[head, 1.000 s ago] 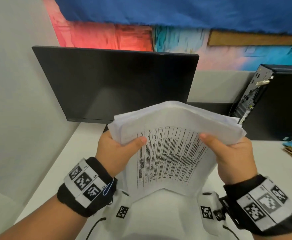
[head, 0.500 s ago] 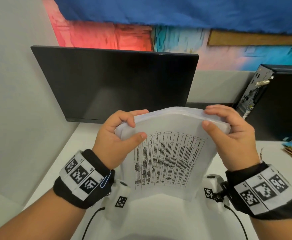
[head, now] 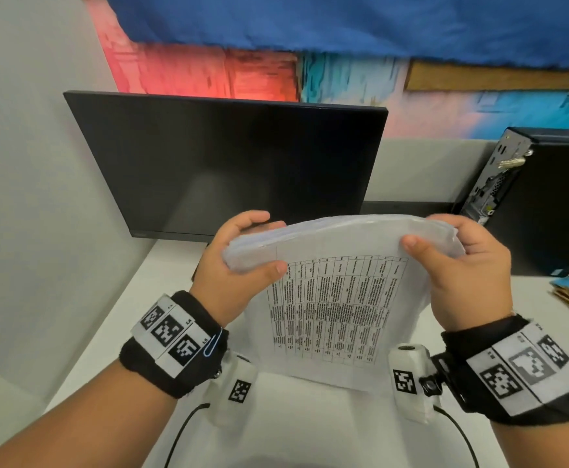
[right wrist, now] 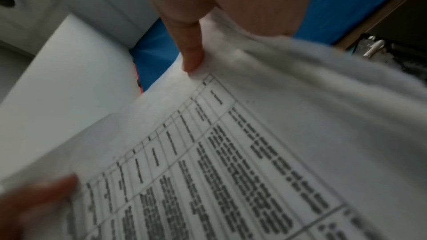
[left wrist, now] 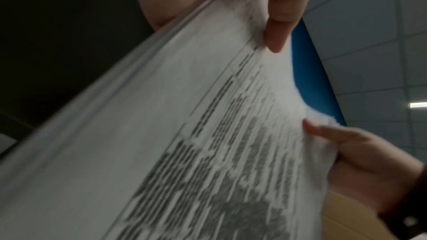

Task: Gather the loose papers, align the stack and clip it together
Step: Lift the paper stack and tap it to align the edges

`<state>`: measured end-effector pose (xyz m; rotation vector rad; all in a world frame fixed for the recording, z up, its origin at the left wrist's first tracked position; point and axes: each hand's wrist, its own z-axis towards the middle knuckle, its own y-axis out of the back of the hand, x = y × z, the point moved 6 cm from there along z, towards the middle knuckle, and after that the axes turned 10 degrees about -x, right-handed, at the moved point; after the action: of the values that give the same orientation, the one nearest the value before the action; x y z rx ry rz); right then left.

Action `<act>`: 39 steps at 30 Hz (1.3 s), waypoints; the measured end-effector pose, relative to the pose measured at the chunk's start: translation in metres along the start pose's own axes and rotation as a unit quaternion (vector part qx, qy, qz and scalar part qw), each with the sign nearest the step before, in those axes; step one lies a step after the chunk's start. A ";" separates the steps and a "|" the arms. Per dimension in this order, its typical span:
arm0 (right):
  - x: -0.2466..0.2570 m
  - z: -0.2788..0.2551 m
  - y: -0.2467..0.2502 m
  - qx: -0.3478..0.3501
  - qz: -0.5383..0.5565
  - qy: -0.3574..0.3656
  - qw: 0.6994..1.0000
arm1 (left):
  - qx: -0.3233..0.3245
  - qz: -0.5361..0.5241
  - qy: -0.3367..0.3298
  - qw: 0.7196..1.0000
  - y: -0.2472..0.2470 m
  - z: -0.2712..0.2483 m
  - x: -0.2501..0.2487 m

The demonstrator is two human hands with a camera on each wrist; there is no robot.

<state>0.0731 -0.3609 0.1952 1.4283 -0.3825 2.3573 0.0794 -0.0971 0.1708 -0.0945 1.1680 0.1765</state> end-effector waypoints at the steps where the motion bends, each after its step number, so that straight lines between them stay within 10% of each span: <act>1: 0.005 0.000 0.002 -0.009 0.015 0.000 1.000 | 0.004 0.017 0.012 1.000 0.001 0.000 0.007; 6: 0.013 0.009 0.011 -0.043 0.143 -0.071 0.986 | -0.008 0.147 0.080 0.986 0.004 -0.008 0.020; 9: -0.007 0.020 0.015 -0.012 -0.073 -0.060 0.995 | -0.002 0.227 0.055 0.972 0.002 -0.002 0.007; 12: -0.003 0.013 0.000 0.098 -0.294 0.107 0.945 | 0.054 0.398 -0.064 0.914 -0.011 0.000 -0.020; 16: -0.012 -0.012 -0.028 0.242 -0.143 0.046 0.959 | 0.145 0.450 -0.093 0.876 -0.022 -0.002 -0.032; 22: -0.028 -0.008 0.007 0.158 -0.047 -0.084 0.983 | 0.121 0.503 0.050 0.854 0.030 0.015 0.001; 27: -0.046 -0.003 0.030 0.135 0.061 -0.144 0.978 | -0.069 0.172 0.171 0.968 0.083 0.021 0.038; 30: -0.053 -0.005 0.029 0.090 0.108 -0.160 0.977 | -0.052 -0.011 0.230 0.972 0.066 0.008 0.066; 39: -0.123 -0.049 0.040 0.000 0.009 -0.231 0.973 | -0.107 0.078 0.233 0.963 0.035 -0.031 0.107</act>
<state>0.0692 -0.3969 0.0611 1.9785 -0.5155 2.0154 0.0851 -0.0589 0.0609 -0.2450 1.6260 0.4370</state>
